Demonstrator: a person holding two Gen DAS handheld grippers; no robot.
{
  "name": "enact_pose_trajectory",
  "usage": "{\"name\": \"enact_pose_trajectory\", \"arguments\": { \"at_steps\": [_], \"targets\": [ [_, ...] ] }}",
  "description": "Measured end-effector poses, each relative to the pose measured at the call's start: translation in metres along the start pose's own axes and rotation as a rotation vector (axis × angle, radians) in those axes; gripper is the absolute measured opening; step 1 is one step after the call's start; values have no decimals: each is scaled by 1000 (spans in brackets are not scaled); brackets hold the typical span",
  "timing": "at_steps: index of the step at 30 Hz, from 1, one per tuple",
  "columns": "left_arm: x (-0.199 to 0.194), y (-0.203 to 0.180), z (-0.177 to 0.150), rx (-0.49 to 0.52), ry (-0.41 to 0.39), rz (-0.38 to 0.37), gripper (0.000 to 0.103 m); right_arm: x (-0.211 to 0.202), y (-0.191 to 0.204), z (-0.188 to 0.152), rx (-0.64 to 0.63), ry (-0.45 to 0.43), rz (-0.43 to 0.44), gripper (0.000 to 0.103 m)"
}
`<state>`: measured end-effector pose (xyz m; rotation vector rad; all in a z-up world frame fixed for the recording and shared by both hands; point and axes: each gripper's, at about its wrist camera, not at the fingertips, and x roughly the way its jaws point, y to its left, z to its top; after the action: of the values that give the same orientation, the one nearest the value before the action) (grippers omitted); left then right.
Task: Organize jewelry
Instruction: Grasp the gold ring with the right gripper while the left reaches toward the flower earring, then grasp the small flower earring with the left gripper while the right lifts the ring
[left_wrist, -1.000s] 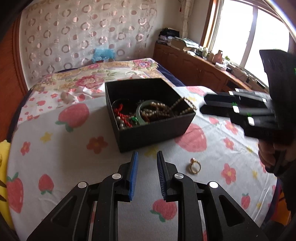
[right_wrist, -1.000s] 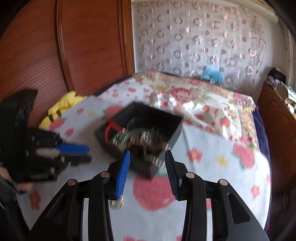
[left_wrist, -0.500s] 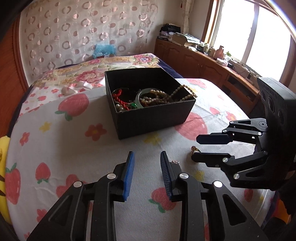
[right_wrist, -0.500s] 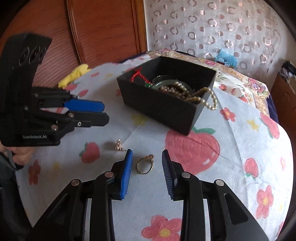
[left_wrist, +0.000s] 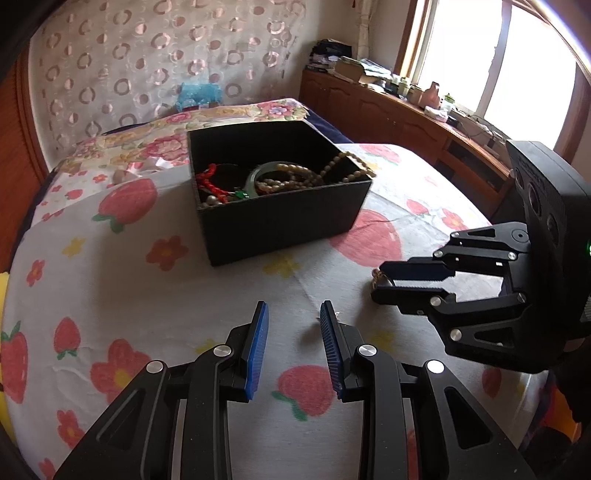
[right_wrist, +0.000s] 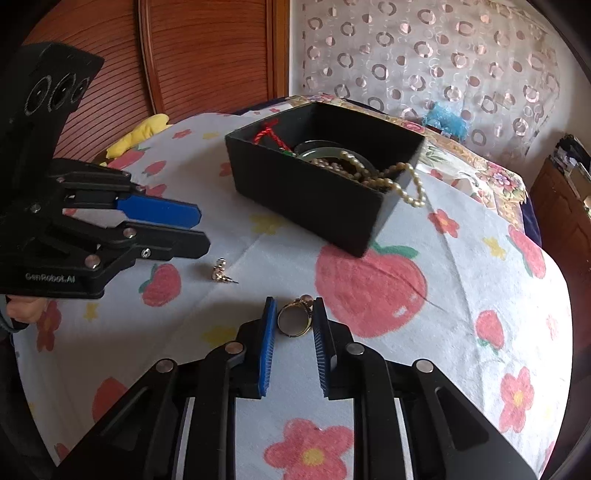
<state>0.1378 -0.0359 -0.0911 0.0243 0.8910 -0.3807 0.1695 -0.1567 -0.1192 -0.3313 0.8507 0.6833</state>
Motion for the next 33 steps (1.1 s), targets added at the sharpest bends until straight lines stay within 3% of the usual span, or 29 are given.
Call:
{"name": "enact_pose_trajectory", "arguments": {
  "at_steps": [17, 23, 33],
  "targets": [
    [16, -20, -4, 53, 35, -24, 30, -21, -13, -1, 44, -56, -2, 22],
    [17, -19, -3, 55, 34, -22, 13, -23, -12, 1, 43, -64, 1, 22],
    [-3, -8, 13, 25, -41, -16, 13, -37, -19, 28, 19, -121, -12, 22]
  ]
}}
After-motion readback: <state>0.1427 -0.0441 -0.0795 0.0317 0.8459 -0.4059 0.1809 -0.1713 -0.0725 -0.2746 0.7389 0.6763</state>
